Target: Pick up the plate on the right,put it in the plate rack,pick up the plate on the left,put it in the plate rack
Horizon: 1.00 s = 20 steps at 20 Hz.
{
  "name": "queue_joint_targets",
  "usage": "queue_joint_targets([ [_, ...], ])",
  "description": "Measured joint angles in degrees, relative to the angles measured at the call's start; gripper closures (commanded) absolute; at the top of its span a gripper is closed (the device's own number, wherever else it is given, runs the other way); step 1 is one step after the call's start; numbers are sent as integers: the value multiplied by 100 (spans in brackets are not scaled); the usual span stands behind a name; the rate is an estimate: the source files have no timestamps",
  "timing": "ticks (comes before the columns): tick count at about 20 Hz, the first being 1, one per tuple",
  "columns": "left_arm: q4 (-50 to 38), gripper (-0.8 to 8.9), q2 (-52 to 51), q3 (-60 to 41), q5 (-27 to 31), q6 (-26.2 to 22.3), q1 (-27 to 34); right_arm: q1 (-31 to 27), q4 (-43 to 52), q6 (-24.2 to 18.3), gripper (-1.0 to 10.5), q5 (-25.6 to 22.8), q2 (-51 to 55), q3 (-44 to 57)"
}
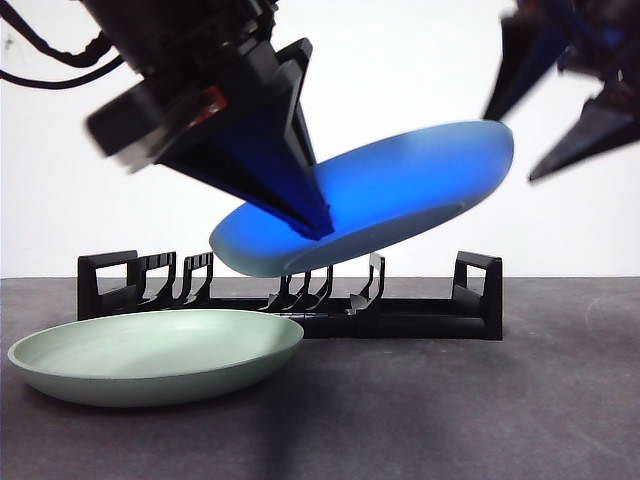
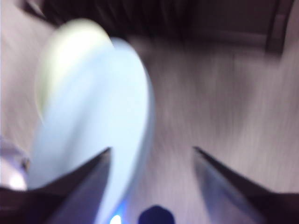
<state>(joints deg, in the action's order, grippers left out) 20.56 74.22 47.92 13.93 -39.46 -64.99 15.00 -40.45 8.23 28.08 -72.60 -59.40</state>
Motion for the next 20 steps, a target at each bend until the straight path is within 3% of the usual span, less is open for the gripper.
queue_joint_targets([
  [2, -304, 822, 2, 0, -2, 457, 0, -2, 597, 140, 600, -149, 415, 0],
  [5, -918, 822, 2, 2, 81, 1329, 131, -2, 1357, 365, 603, -957, 1008, -7],
  [9, -1082, 822, -197, 203, -267, 2599, 1137, -2, 1541, 424, 604, -2157, 1620, -9],
  [12, -1126, 823, -321, 629, -1493, 3126, 2218, -2, 1534, 422, 604, -2658, 1738, -9],
  [20, -1670, 823, -319, 944, -4037, 4249, 4371, -2, 1427, 422, 604, -2669, 1716, -9],
])
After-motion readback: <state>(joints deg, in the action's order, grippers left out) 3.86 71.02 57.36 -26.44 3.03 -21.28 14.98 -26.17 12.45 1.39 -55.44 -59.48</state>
